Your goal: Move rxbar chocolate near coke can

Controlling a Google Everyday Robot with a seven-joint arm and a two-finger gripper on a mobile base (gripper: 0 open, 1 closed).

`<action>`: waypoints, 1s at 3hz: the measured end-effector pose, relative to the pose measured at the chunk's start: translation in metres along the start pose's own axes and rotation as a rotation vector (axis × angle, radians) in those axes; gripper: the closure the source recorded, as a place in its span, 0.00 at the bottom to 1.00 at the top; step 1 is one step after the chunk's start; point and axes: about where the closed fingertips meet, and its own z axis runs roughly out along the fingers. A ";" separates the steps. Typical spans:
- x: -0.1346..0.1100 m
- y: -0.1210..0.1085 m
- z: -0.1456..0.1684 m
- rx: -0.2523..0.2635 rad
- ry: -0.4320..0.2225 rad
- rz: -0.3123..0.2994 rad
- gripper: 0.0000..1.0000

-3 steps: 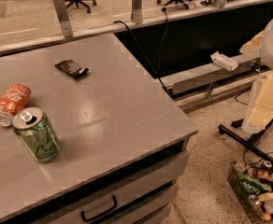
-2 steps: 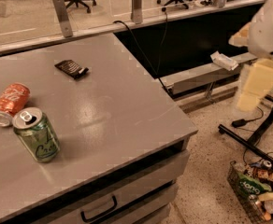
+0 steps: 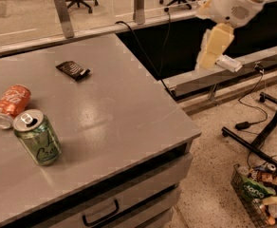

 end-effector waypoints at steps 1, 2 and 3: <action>-0.044 -0.037 0.021 0.028 -0.147 0.039 0.00; -0.091 -0.055 0.043 0.058 -0.248 0.124 0.00; -0.123 -0.051 0.084 0.013 -0.263 0.190 0.00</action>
Offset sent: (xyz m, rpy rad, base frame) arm 0.0957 0.1549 -0.0104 0.4257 -0.0099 -0.1745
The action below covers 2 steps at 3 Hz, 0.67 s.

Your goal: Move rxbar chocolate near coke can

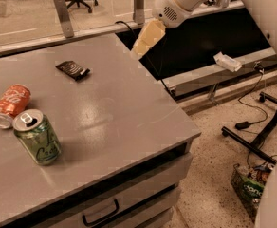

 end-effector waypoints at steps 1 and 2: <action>0.000 0.000 0.001 -0.002 0.000 -0.001 0.00; -0.022 -0.002 0.033 -0.029 -0.025 -0.026 0.00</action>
Offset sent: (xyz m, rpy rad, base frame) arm 0.0429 0.0778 -0.0196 0.0427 -0.0090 0.0962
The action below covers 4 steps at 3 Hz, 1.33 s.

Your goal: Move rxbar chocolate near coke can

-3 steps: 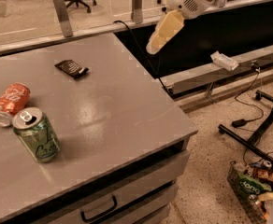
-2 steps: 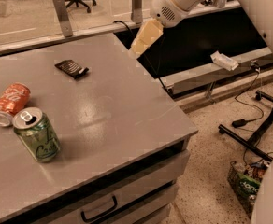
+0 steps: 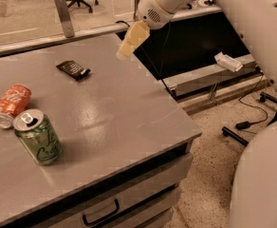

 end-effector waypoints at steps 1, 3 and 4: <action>-0.022 0.001 0.039 -0.010 -0.027 0.000 0.00; -0.039 0.007 0.090 0.073 -0.040 0.070 0.00; -0.041 0.014 0.117 0.052 -0.064 0.118 0.00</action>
Offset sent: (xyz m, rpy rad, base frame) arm 0.0357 0.0969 -0.0424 0.0663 -0.0590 -0.1066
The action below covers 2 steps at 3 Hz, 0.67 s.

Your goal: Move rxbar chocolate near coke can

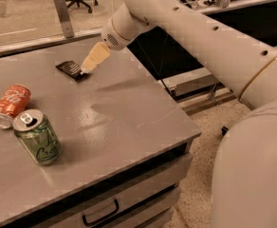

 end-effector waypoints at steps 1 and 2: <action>-0.002 0.010 0.026 -0.059 -0.040 0.029 0.00; -0.006 0.015 0.050 -0.109 -0.071 0.035 0.00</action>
Offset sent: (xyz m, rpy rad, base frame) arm 0.0171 0.0579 -0.0433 0.1458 0.0868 0.1016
